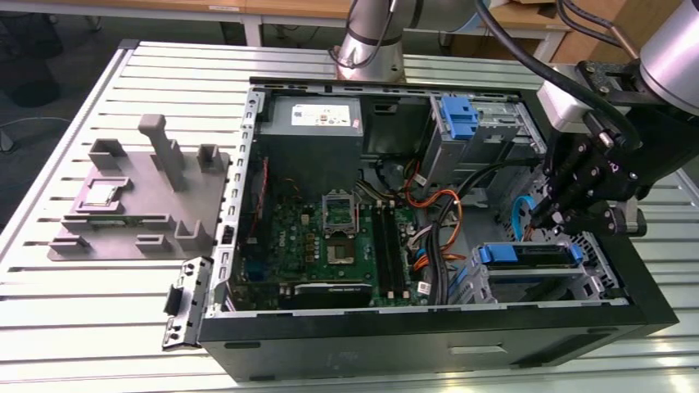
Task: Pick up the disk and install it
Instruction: 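Insert the first disk wire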
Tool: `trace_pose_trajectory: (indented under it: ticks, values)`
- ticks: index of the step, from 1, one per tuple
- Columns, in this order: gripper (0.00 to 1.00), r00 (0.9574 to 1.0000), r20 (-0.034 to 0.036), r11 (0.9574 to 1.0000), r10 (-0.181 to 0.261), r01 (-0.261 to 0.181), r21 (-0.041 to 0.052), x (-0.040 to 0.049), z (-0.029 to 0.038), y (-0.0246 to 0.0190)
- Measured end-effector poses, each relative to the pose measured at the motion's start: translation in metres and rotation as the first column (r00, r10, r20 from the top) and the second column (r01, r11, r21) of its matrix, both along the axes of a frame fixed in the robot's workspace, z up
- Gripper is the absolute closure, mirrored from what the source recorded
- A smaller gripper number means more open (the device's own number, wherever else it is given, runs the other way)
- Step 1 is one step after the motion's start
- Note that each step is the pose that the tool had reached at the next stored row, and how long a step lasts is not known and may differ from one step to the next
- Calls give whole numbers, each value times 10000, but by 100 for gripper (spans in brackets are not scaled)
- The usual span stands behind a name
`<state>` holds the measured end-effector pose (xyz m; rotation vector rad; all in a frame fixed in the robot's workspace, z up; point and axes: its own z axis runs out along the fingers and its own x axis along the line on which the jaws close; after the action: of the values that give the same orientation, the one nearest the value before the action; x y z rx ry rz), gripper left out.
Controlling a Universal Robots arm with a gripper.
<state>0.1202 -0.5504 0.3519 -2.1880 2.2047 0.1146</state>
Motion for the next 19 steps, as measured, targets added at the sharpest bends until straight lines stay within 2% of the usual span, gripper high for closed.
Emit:
trace_pose_trajectory:
  ticks: [9, 11, 15, 18, 19]
  values:
    - [84, 10000, 44, 10000, 3, -3, 2, -79, -4, -7]
    - [84, 10000, 60, 10000, 12, -12, 65, -84, -5, -9]
    - [84, 9999, 129, 9999, 42, -43, 137, -91, -7, -10]
    - [84, 9997, 221, 9998, 43, -47, 188, -94, -12, -15]
    - [84, 9997, 222, 9998, 43, -47, 191, -94, -12, -15]
